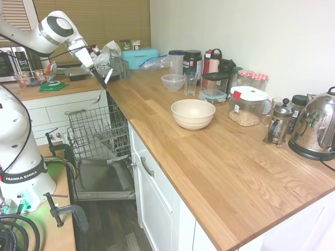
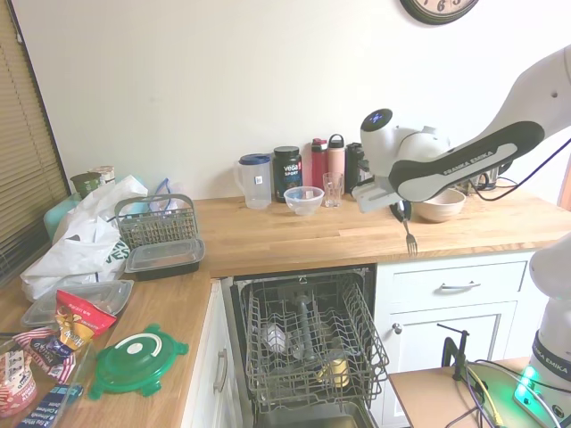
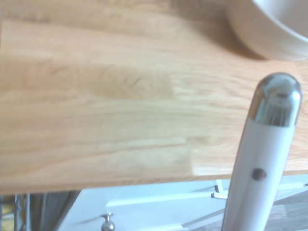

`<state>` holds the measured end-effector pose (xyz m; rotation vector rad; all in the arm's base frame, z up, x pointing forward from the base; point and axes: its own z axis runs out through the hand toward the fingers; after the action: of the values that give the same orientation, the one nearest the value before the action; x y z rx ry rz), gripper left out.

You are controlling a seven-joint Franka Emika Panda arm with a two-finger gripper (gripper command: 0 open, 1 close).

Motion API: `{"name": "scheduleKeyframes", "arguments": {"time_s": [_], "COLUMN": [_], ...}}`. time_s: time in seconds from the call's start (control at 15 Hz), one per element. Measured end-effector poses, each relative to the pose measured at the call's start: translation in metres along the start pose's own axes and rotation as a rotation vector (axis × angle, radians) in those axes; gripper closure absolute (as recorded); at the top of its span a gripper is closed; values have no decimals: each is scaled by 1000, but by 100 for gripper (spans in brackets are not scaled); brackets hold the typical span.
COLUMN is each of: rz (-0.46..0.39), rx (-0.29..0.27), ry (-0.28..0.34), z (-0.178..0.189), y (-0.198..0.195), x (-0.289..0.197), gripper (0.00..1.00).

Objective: Put the fork in the dishwasher

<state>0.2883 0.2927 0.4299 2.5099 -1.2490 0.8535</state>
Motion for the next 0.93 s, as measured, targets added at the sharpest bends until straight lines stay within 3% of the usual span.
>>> {"name": "scheduleKeyframes", "arguments": {"time_s": [0.33, 0.73, 0.93], "rz": [-91, -220, -282], "rx": [-74, -153, -182], "ry": [41, 123, 110], "z": [12, 39, 55], "y": [-47, -62, -81], "x": [-53, -155, -198], "gripper": [100, 100, 100]}}
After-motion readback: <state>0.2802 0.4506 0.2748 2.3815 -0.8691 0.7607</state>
